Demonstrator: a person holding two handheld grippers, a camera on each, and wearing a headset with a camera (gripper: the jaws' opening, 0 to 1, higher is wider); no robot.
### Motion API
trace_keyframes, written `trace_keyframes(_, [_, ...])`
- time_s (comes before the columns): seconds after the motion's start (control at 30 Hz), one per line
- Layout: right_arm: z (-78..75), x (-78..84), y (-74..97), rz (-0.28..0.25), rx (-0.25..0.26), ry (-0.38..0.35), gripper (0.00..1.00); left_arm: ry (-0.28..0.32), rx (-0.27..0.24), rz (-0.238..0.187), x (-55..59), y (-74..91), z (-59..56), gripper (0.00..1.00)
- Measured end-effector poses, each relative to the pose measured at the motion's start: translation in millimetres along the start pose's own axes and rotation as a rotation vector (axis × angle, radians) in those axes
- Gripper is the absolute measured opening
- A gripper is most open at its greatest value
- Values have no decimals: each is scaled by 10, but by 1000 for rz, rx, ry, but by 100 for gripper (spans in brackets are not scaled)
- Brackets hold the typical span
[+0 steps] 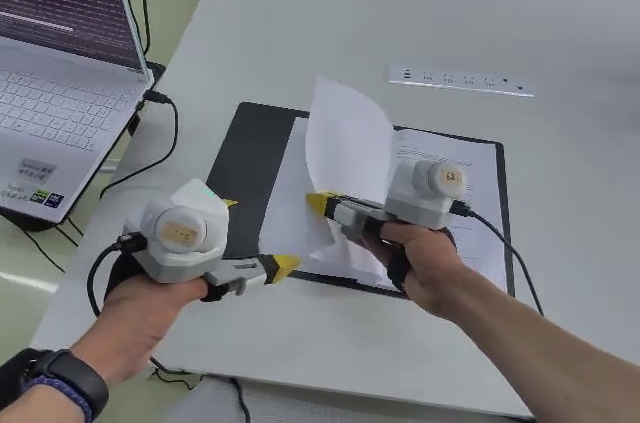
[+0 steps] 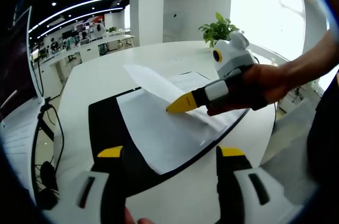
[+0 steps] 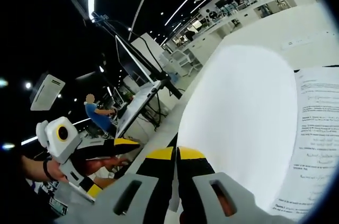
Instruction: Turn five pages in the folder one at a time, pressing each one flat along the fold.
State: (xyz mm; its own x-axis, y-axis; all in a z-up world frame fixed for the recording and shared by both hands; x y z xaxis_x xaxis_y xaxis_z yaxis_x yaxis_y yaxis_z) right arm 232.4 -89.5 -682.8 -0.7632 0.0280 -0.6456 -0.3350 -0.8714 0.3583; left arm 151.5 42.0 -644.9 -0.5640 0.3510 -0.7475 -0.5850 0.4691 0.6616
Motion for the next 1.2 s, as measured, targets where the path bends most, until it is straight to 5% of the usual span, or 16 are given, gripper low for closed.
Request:
trace_keyframes(0.63, [-203,148,-315,64,17,-92,0,-7,4,8,29,15,-18,69])
trace_keyframes(1.03, [-310,176,-532,49,41,-202,0,9,-8,16,62,44,7,68])
trace_keyframes(1.2, [-341,279,-666,97,57,-185,0,22,-5,15,78,24,-9,68])
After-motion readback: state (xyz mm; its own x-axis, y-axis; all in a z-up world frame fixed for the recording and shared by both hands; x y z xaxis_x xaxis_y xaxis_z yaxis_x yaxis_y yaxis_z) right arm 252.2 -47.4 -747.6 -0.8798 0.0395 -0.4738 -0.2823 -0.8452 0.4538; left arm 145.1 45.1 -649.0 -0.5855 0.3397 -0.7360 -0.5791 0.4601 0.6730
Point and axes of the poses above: the centre of the closed fingertips' face, and the gripper's own axes: y roughly backward along the fingers, z roughly to its left, x roughly out of its underside, the point moved 7 cm from there along y, roughly backward along the fingers, and after that the axes turned 5 degrees about z, right-handed, at the moved point
